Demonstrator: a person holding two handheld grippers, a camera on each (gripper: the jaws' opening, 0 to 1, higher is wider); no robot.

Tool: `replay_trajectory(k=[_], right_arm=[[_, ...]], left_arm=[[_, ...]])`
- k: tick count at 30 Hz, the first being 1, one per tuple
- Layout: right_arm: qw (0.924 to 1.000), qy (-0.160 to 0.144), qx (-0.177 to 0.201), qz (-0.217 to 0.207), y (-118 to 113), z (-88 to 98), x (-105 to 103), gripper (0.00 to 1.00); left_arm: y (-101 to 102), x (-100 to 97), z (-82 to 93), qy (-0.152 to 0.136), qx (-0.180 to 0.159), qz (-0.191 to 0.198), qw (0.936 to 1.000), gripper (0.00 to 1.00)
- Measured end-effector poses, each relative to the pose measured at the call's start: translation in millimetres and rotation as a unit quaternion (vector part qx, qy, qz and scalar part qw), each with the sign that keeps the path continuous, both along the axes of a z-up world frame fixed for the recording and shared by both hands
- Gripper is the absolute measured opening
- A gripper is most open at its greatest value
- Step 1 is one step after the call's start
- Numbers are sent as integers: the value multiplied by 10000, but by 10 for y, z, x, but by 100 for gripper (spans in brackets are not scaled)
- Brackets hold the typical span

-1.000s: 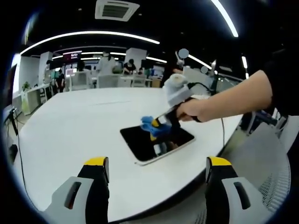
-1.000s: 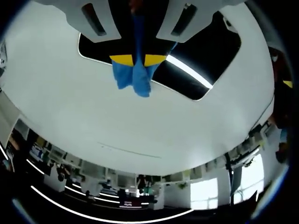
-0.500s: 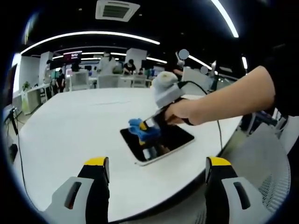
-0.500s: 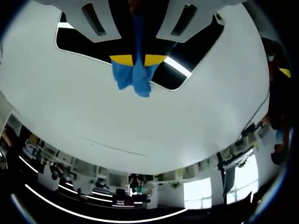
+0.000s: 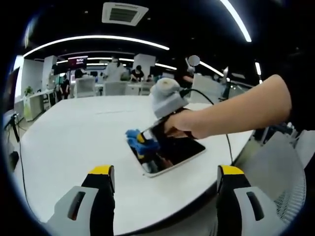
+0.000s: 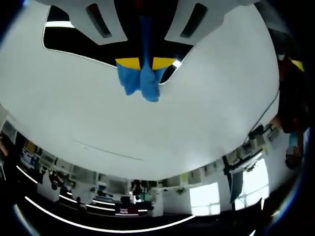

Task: Wipe the mirror surface with the cleaning cloth until all visible marks leave the cleaned area.

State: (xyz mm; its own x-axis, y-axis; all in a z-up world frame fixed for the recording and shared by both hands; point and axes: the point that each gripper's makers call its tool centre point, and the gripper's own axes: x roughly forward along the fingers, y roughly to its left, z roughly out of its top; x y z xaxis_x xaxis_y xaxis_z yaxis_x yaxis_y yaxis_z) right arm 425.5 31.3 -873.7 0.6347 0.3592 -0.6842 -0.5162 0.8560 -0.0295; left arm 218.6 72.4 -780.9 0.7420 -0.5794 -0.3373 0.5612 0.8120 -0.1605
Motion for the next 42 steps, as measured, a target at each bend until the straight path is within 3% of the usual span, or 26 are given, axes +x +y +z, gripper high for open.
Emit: replay_trajectory(k=[9, 20, 24, 42], right_arm=[[9996, -43, -16, 279, 168, 21, -83, 1], [9992, -46, 203, 343, 158, 36, -118, 1], [9984, -82, 76, 553, 173, 39, -150, 0], [9951, 148, 89, 975, 199, 66, -508, 0]], left_arm=[[-10, -4, 10, -23, -70, -40, 10000, 82], [-10, -2, 11, -44, -67, -30, 10000, 83], [-8, -4, 3, -23, -54, -22, 10000, 83], [-21, -3, 6, -13, -62, -70, 10000, 83]])
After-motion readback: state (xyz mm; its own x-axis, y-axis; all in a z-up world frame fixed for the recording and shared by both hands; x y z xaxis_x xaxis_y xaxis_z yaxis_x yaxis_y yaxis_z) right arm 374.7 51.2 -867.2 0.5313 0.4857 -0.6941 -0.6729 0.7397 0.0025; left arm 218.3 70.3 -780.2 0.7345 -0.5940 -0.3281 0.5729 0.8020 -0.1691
